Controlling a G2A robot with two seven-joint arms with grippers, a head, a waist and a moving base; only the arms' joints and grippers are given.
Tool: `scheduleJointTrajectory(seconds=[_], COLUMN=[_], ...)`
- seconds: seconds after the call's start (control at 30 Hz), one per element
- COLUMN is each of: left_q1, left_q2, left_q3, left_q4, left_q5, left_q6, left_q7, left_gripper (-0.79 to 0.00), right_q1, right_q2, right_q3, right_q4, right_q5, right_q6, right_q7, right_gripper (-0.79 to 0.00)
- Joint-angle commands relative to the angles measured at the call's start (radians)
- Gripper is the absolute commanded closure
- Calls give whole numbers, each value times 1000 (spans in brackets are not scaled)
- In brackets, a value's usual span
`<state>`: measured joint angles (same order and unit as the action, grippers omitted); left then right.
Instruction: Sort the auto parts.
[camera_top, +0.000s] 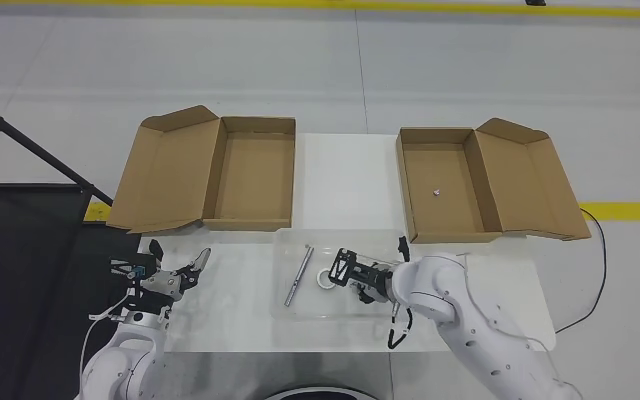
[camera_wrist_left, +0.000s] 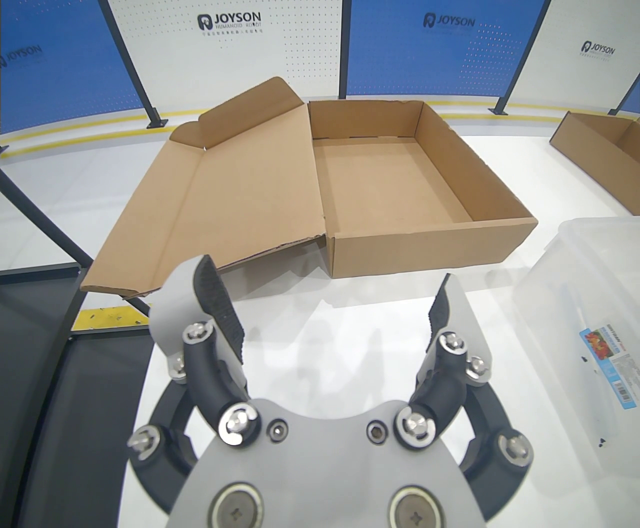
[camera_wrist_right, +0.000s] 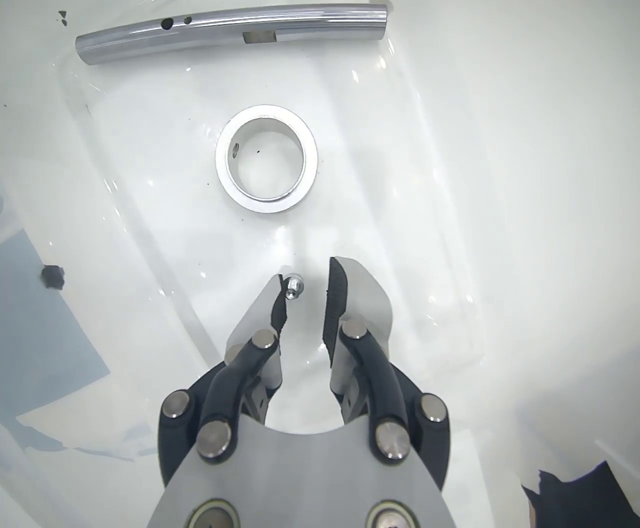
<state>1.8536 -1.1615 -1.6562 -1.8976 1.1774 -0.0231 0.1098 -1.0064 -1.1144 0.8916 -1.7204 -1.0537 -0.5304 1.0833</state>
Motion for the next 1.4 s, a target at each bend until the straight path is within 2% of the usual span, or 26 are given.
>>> scheduleJointTrajectory(seconds=[0.0,0.17,0.4,0.57,0.7,0.8,0.9,1.0,1.17,1.37], left_q1=[0,0,0,0,0,0,0,0,0,0], left_q2=[0,0,0,0,0,0,0,0,0,0], left_q3=[0,0,0,0,0,0,0,0,0,0], left_q4=[0,0,0,0,0,0,0,0,0,0], left_q5=[0,0,0,0,0,0,0,0,0,0], left_q6=[0,0,0,0,0,0,0,0,0,0], left_q7=[0,0,0,0,0,0,0,0,0,0], left_gripper=[-785,-785,-785,-785,-785,-785,-785,-785,-785,-785], right_q1=[0,-6,-75,-149,-198,-204,-178,-118,21,141], right_q2=[1,10,42,58,66,73,76,76,65,45], right_q3=[4,72,340,522,629,660,637,565,434,342], right_q4=[0,-17,-49,-85,-107,-108,-89,-37,137,323], right_q5=[12,105,244,258,284,222,101,-70,-220,-207], right_q6=[-6,-50,-73,-40,-34,3,78,152,185,172], right_q7=[-11,-102,-421,-625,-721,-670,-568,-426,-240,-142], right_gripper=[0,0,0,0,0,0,0,0,0,0])
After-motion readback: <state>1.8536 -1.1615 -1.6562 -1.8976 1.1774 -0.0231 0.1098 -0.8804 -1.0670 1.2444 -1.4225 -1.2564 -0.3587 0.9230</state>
